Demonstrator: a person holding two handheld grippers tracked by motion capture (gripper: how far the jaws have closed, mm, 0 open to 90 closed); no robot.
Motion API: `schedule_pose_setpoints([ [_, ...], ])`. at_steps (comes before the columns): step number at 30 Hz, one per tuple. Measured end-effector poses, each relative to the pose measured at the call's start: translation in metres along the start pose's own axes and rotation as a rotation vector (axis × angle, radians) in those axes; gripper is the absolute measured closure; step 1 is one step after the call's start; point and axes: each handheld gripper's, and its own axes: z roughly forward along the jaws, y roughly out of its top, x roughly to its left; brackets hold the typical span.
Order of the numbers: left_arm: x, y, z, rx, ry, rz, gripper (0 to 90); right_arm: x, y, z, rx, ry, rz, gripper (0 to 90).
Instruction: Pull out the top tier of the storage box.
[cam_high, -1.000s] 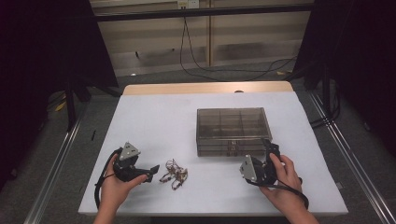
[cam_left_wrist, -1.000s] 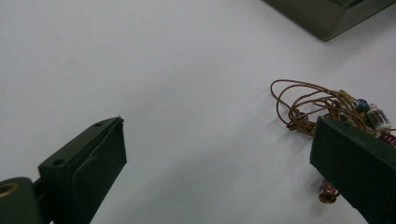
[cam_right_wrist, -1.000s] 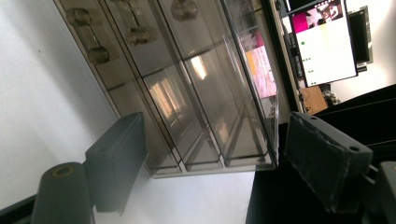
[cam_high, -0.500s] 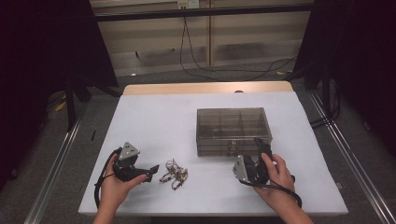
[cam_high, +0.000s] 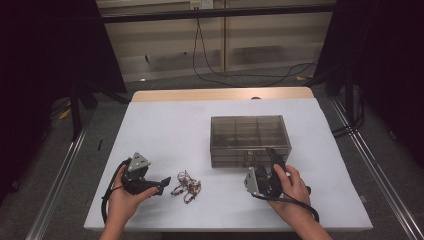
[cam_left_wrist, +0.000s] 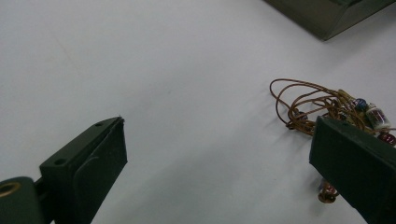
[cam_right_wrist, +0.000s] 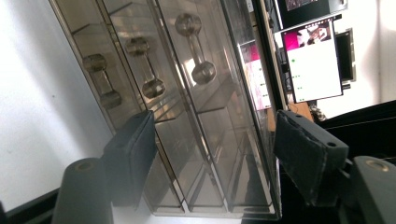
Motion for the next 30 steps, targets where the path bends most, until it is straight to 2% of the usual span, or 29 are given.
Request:
schedule_pose_setpoints([
  [5, 0.000, 0.000, 0.000, 0.003, 0.003, 0.011, 4.0, 0.001, 0.004, 0.001, -0.005, -0.004, -0.019, 32.9],
  [13, 0.000, 0.000, 0.000, 0.001, 0.009, 0.003, 4.0, 0.003, 0.009, 0.001, -0.006, -0.007, -0.030, 36.4],
  [14, 0.000, 0.000, 0.000, 0.003, 0.008, 0.006, 4.0, 0.005, 0.009, 0.001, -0.003, -0.007, -0.017, 37.4],
  [22, 0.001, 0.000, 0.000, 0.008, 0.013, 0.012, 4.0, 0.007, 0.014, 0.003, -0.001, -0.022, -0.045, 49.0],
  [23, 0.001, 0.000, 0.000, 0.008, 0.013, 0.013, 4.0, 0.007, 0.014, 0.003, -0.001, -0.022, -0.045, 49.0],
  [25, 0.001, 0.000, 0.000, 0.007, 0.012, 0.014, 4.1, 0.006, 0.015, 0.005, -0.001, -0.011, -0.063, 54.7],
  [30, 0.001, 0.000, 0.000, 0.007, 0.010, 0.014, 4.2, 0.008, 0.016, 0.005, 0.001, -0.009, -0.079, 58.6],
])
